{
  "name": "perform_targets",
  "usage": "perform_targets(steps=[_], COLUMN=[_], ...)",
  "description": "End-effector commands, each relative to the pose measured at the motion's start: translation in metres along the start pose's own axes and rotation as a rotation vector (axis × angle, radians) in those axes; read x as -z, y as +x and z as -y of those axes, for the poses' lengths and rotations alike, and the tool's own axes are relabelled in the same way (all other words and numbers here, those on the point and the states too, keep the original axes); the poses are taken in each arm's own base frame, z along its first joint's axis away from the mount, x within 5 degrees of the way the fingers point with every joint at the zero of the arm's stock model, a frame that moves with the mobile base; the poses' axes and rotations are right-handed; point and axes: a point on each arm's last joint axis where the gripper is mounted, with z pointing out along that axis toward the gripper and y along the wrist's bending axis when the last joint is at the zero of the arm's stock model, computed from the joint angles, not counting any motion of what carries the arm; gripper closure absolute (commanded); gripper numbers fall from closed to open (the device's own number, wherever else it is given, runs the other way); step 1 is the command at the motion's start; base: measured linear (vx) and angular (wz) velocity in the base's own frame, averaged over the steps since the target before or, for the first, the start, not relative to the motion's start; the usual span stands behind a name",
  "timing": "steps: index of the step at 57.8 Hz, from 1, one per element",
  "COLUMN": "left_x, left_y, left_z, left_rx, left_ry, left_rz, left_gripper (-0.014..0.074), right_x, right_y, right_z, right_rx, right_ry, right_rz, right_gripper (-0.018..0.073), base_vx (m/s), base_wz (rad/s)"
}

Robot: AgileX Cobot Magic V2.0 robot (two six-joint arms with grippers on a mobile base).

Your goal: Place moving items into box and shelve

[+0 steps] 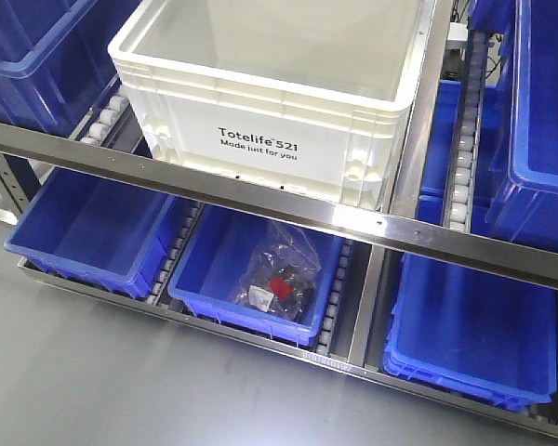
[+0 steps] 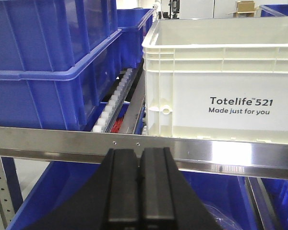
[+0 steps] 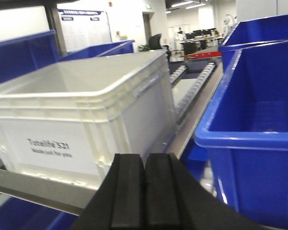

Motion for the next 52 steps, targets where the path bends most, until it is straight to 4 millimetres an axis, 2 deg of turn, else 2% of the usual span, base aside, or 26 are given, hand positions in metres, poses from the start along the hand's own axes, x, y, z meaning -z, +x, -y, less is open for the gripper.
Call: perform_targets(steps=[1, 8, 20, 30, 52], left_x=[0.0019, 0.002, 0.002, 0.002, 0.002], left_y=[-0.0119, -0.012, -0.012, -0.012, -0.012], left_z=[-0.0004, -0.0004, -0.0004, -0.0004, -0.0004], left_rx=[0.004, 0.004, 0.004, 0.004, 0.004], left_ry=[-0.003, -0.003, -0.003, -0.003, -0.003], left_rz=[0.108, 0.109, 0.109, 0.109, 0.109], left_gripper=[0.0603, 0.0603, 0.0603, 0.0603, 0.0603], right_x=[0.0018, 0.0021, 0.0021, 0.002, 0.0019], right_y=[0.0015, 0.0094, 0.0095, 0.0089, 0.0089], right_z=[0.002, 0.0044, 0.0055, 0.0047, 0.0048], right_rx=[0.029, 0.033, 0.142, -0.025, 0.009], right_ry=[0.029, 0.058, 0.066, 0.063, 0.063], right_rz=[0.015, -0.072, -0.077, -0.065, -0.069], right_gripper=[0.0568, 0.0568, 0.0568, 0.0568, 0.0568], base_vx=[0.0, 0.0, 0.0, 0.0, 0.0], base_wz=[0.0, 0.0, 0.0, 0.0, 0.0])
